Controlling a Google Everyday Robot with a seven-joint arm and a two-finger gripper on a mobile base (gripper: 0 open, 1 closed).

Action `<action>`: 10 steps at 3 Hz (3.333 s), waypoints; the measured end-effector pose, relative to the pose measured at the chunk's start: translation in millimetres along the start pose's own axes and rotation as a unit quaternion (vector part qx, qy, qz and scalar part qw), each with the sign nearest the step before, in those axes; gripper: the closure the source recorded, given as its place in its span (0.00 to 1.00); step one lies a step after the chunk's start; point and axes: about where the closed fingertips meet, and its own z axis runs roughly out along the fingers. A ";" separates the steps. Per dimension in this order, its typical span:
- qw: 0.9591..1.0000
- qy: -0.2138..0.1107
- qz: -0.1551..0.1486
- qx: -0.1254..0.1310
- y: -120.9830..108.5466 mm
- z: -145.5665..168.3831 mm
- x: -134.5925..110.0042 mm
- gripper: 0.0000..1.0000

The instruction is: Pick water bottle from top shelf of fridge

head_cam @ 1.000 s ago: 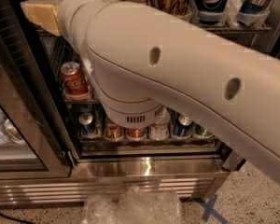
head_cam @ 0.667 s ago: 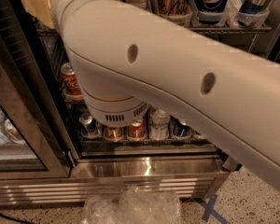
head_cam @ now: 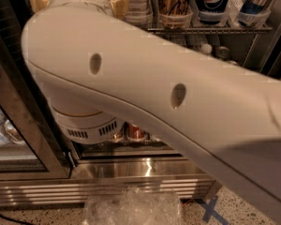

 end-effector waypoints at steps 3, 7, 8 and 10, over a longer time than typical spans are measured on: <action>1.000 -0.007 0.011 0.010 7.4 -0.7 -2.3 0.01; 0.999 0.005 0.009 0.052 -12.7 27.2 20.3 0.36; 0.999 -0.001 0.001 0.053 -16.9 41.1 15.0 0.34; 0.999 -0.002 -0.002 0.054 -22.2 63.1 11.3 0.33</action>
Offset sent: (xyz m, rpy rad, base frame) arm 0.0053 -0.0032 -0.0136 0.0327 0.0260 -0.0287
